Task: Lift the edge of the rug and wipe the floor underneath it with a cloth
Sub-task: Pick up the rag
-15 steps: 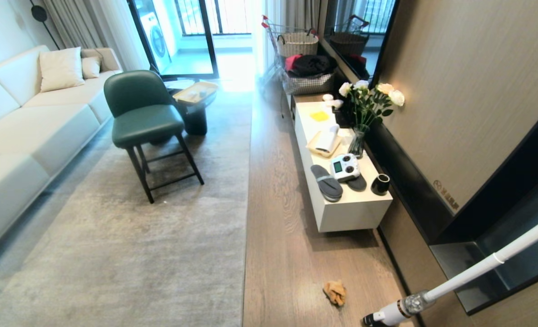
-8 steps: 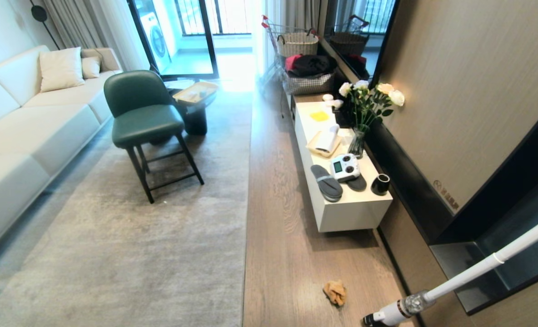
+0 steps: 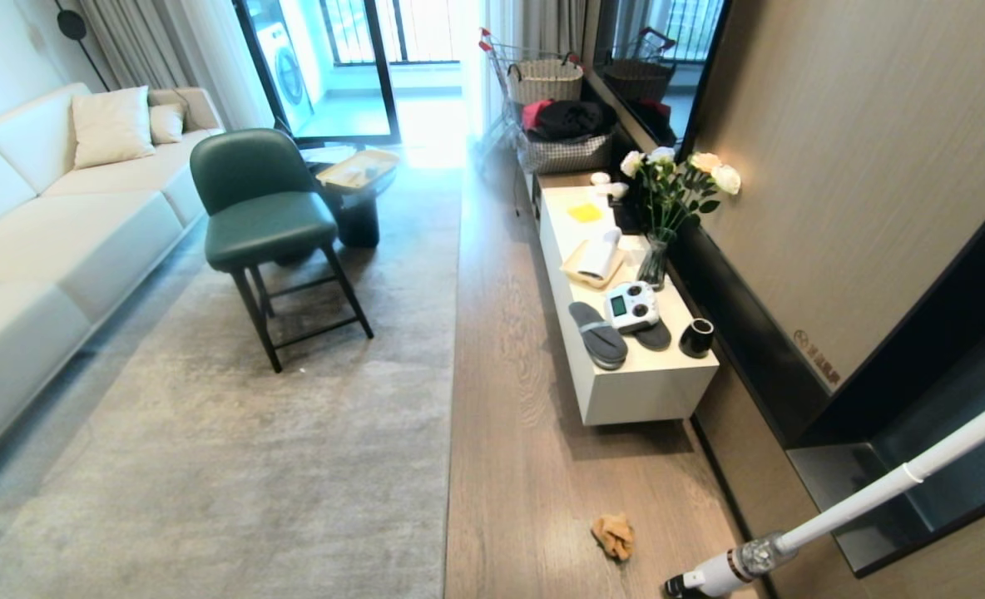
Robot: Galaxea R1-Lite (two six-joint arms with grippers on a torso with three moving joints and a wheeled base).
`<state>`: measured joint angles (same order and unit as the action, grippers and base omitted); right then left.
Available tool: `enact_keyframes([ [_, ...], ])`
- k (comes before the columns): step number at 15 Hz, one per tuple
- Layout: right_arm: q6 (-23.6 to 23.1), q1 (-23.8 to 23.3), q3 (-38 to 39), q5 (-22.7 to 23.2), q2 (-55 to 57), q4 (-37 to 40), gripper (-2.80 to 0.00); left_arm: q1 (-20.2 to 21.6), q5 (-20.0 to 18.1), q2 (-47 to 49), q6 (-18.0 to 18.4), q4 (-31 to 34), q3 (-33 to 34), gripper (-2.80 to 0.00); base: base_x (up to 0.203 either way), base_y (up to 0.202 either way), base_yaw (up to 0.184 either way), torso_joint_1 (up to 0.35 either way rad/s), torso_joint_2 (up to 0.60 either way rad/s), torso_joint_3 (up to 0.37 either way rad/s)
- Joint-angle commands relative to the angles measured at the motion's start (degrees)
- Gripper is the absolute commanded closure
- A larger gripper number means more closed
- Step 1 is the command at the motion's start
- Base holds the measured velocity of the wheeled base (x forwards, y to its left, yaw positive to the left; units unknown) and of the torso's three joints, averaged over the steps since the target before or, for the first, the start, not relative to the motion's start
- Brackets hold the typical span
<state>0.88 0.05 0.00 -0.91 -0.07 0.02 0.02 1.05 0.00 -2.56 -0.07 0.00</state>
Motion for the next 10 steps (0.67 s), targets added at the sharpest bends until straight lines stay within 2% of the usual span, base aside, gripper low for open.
enact_keyframes([
  [1,0.0,0.0,0.0,-0.1,0.1,0.0,0.00,0.0,0.0,0.0,0.0,0.0,0.0,0.00,0.000,0.000,0.000,0.000,0.00,0.000],
  [10,0.0,0.0,0.0,0.0,0.1,0.0,0.00,0.1,0.0,0.0,-0.1,0.0,0.0,0.00,0.000,0.000,0.000,0.000,0.00,0.000],
])
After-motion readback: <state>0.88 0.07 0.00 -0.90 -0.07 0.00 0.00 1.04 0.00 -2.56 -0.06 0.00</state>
